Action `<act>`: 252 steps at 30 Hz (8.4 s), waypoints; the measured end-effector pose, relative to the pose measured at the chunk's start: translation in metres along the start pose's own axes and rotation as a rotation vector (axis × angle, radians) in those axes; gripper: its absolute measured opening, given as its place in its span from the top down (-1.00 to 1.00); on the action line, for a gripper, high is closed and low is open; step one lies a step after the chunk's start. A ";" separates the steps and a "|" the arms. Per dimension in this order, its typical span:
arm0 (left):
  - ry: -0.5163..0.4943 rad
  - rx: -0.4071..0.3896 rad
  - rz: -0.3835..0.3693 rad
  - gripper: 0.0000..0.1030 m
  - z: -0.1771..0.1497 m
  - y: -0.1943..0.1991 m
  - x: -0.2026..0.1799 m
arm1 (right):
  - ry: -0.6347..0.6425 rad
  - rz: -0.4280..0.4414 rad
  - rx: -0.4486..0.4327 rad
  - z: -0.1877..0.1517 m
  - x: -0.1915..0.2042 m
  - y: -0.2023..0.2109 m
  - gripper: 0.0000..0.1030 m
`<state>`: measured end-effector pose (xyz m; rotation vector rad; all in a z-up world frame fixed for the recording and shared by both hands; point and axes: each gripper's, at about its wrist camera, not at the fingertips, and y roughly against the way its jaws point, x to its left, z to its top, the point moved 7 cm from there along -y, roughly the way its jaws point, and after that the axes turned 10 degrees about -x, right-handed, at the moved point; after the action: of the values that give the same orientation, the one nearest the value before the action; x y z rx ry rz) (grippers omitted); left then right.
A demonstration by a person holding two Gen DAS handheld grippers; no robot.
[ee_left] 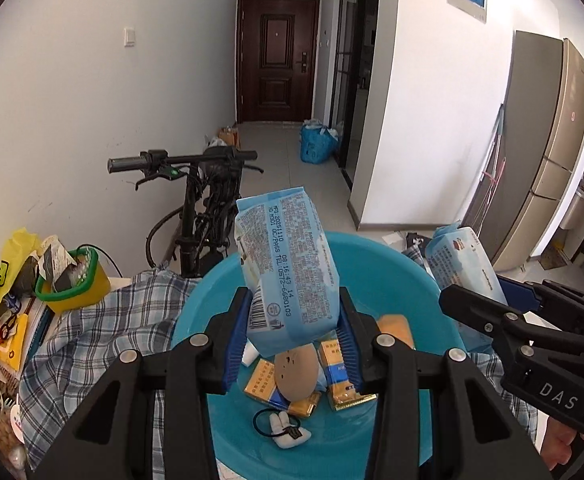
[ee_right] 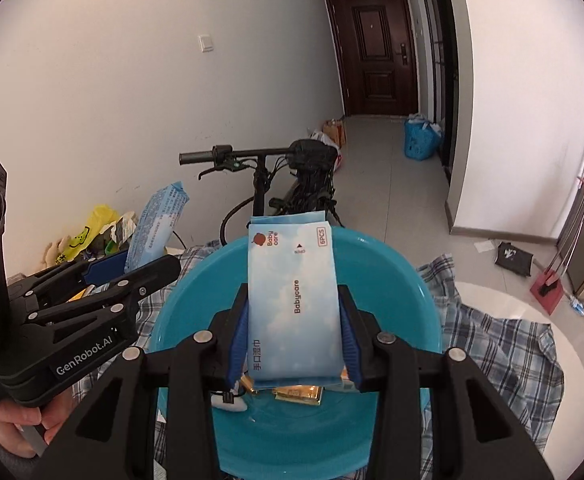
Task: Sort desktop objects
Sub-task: 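Lower both wipes packs into the turquoise basin and open both grippers, then withdraw both tools from the basin back over the table, then lower the right tool onto the black plush toy and close it, then lift the black plush toy with the right tool over the basin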
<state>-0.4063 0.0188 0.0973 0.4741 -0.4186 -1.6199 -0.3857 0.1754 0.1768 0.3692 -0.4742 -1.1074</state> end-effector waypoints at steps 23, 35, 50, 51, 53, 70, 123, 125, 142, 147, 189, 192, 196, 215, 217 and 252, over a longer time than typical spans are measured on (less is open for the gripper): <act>-0.012 0.192 0.097 0.16 -0.074 -0.089 0.024 | -0.018 -0.036 0.169 -0.062 -0.012 -0.077 0.26; 0.033 0.297 0.067 0.16 -0.107 -0.113 0.027 | 0.000 -0.028 0.255 -0.096 -0.007 -0.104 0.26; 0.076 0.219 0.094 -0.41 -0.100 -0.107 0.042 | 0.003 -0.027 0.273 -0.103 -0.006 -0.108 0.24; 0.067 0.211 0.102 -0.52 -0.099 -0.106 0.042 | 0.003 -0.026 0.268 -0.102 -0.006 -0.107 0.24; 0.050 0.195 0.112 -0.56 -0.096 -0.103 0.042 | 0.005 -0.033 0.258 -0.100 -0.007 -0.107 0.20; -0.065 -0.107 0.102 -0.56 -0.069 -0.040 0.037 | 0.053 -0.067 0.032 -0.072 -0.017 -0.059 -0.28; -0.136 -0.360 -0.082 -1.00 -0.164 0.141 -0.014 | 0.217 0.003 -0.210 -0.153 0.021 0.102 -1.00; -0.128 -0.346 -0.090 -1.00 -0.168 0.140 -0.015 | 0.213 0.003 -0.201 -0.156 0.020 0.101 -1.00; -0.040 0.162 -0.066 -1.00 -0.227 0.079 -0.017 | 0.154 0.033 0.197 -0.204 0.015 0.058 -1.00; -0.032 0.175 -0.055 -1.00 -0.231 0.076 -0.013 | 0.186 0.002 0.188 -0.204 0.009 0.054 -1.00; -0.058 0.111 0.002 -1.00 -0.237 0.071 -0.011 | 0.177 -0.041 0.126 -0.208 -0.019 0.031 0.36; -0.060 0.050 0.018 -1.00 -0.229 0.077 -0.011 | 0.178 -0.056 0.070 -0.204 -0.014 0.045 0.36; -0.089 -0.052 0.047 -0.98 -0.217 0.090 -0.013 | 0.184 -0.061 -0.019 -0.196 -0.003 0.065 0.36; -0.054 -0.243 -0.019 -0.75 -0.156 0.119 -0.029 | 0.184 -0.028 -0.248 -0.130 0.035 0.098 0.37; -0.034 -0.272 -0.029 -0.72 -0.142 0.118 -0.027 | 0.171 -0.025 -0.265 -0.119 0.034 0.096 0.37; 0.063 -0.326 0.057 -0.70 -0.023 -0.022 0.030 | 0.105 -0.095 -0.288 -0.026 0.000 -0.021 0.37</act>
<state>-0.4150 -0.0086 0.0643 0.2630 -0.1150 -1.5769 -0.3876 0.1678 0.1437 0.1968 -0.2018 -1.2230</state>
